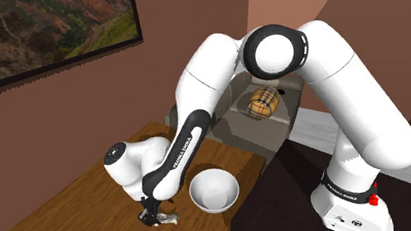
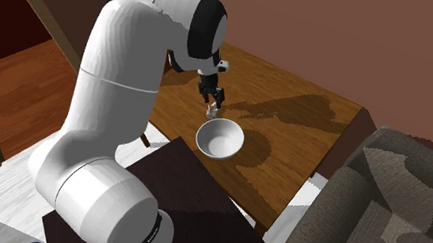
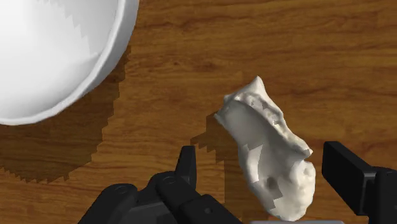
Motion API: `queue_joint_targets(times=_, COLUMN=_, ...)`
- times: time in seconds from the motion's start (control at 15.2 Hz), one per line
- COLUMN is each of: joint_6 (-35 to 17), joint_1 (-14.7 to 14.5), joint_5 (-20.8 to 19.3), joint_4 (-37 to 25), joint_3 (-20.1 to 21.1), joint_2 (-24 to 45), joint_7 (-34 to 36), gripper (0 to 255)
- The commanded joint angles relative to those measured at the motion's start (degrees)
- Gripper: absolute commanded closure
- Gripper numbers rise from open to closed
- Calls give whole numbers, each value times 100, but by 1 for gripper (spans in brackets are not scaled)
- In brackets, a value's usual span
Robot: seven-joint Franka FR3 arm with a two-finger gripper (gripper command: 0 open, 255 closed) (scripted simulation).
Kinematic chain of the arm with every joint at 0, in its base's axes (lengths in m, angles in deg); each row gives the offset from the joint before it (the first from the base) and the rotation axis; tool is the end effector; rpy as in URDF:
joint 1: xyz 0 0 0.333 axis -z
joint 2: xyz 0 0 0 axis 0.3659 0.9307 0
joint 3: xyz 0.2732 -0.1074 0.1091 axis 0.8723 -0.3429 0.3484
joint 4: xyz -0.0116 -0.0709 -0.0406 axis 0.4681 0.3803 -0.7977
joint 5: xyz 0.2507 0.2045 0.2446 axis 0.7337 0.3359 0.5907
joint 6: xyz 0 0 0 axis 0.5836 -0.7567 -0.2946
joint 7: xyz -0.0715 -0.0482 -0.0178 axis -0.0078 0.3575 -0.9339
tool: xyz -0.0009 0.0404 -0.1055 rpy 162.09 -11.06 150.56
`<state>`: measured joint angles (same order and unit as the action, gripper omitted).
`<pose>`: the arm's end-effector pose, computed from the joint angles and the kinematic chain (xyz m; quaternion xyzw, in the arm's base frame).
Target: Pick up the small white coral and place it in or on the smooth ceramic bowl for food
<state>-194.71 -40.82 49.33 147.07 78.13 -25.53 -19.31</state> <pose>0.4886 0.3804 0.0970 0.9899 0.0769 -0.0543 0.1058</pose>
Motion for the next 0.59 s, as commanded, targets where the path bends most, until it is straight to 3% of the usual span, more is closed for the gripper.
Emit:
queue_joint_targets(times=0.0, joint_6=483, joint_1=73, joint_5=123, joint_4=-787, joint_3=178, joint_2=511, joint_7=-832, gripper=0)
queue_joint_targets(times=0.07, joint_6=679, joint_1=74, joint_5=156, joint_4=-1118, joint_3=234, joint_2=727, joint_7=-1115, gripper=0)
queue_joint_targets(times=0.53, joint_6=329, joint_1=40, joint_5=19, joint_4=-1076, joint_3=104, joint_2=1036, joint_7=-1039, gripper=0)
